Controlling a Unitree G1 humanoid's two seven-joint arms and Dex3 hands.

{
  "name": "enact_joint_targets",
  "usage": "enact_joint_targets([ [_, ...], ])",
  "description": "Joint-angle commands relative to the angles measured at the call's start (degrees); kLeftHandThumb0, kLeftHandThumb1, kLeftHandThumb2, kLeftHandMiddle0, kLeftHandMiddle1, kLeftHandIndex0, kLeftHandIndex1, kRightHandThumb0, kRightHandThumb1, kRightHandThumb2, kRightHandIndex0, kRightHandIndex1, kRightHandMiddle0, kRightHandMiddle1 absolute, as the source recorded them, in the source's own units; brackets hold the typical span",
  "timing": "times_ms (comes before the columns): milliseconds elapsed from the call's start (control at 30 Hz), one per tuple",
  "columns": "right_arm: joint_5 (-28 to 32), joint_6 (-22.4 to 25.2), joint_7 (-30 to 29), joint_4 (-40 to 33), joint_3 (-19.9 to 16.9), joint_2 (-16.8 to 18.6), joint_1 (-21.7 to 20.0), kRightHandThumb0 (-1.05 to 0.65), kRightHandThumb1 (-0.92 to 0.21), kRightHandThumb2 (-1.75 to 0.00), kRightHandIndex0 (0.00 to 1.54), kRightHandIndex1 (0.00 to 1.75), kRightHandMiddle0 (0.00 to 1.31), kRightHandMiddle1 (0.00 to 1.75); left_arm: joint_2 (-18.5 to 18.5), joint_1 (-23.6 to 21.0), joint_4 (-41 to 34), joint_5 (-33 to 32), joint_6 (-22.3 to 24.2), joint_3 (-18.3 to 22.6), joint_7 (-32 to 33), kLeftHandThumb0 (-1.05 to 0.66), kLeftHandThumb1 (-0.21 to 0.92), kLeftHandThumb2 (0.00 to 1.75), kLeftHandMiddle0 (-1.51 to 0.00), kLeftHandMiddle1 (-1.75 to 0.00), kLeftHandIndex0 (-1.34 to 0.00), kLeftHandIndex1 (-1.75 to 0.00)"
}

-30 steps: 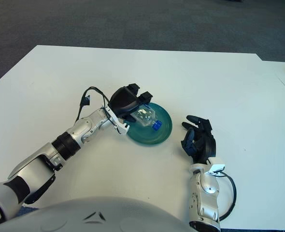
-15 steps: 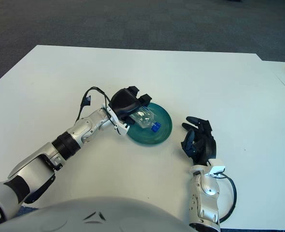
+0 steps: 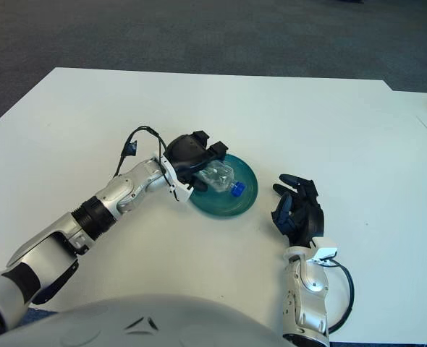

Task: Put the bottle into the plate.

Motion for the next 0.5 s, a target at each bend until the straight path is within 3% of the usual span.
enact_joint_targets([
  [0,0.6,0.8,0.0,1.6,-0.1,0.6,0.6,-0.59,-0.78,-0.93,0.55,1.11,0.25,1.31,0.9,1.2,-2.8,-0.2,2.0,0.8,-2.7,-1.05,0.92,0.9,-0.12,-0.11,0.0,-0.3],
  [167,0.9,0.7,0.0,2.0,-0.2,0.6,0.4,-0.61,-0.8,-0.9,0.55,1.12,0.25,1.31,1.5,2.2,-6.0,-1.3,3.5,2.0,-5.4,-1.05,0.92,0.92,-0.04,-0.02,0.0,-0.05],
  [467,0.6,1.0,-0.1,2.3,-0.3,0.4,0.1,-0.63,-0.81,-0.88,0.58,1.12,0.25,1.3,1.4,4.3,-7.6,-4.4,3.8,4.3,-4.3,-1.05,0.92,0.91,-0.02,0.0,0.0,0.0],
])
